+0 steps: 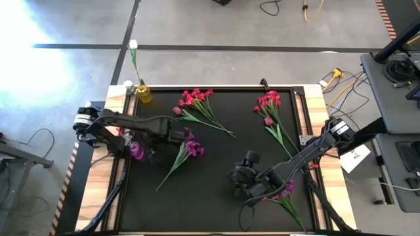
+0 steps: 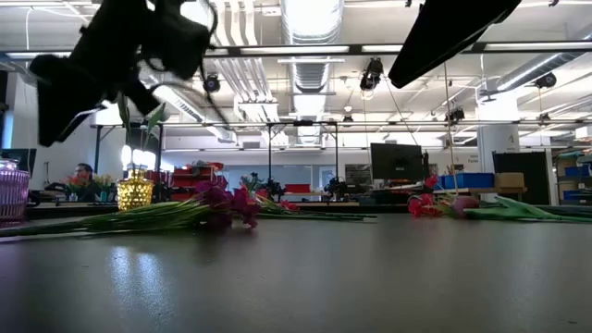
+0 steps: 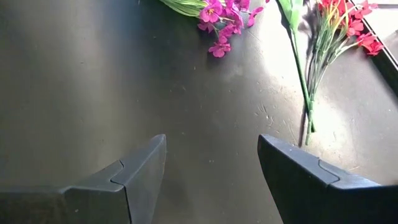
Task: Sort flowers into vase by color
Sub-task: Adjust the purple vase on the table
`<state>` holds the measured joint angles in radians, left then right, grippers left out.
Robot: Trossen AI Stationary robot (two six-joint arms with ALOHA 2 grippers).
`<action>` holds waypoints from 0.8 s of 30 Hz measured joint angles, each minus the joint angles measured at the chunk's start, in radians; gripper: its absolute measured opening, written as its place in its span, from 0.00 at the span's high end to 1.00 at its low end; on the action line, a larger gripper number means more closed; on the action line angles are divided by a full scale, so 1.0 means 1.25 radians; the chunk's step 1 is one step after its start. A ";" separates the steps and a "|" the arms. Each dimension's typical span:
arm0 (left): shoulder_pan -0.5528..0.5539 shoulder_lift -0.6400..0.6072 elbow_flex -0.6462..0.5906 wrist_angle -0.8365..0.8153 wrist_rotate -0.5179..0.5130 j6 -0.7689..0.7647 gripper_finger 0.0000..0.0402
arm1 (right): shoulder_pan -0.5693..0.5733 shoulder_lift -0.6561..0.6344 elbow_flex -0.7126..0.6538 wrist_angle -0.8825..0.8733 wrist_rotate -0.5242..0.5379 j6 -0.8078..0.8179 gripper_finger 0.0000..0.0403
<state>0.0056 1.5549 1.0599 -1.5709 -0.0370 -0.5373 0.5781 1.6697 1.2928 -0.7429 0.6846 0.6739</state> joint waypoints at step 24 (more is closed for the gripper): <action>0.226 -0.003 -0.187 0.000 0.103 0.191 0.35 | 0.003 0.000 -0.069 0.063 -0.002 0.020 0.39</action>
<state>0.2885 1.5510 0.8256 -1.5709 0.0922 -0.2980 0.5823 1.6696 1.2065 -0.6636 0.6819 0.6983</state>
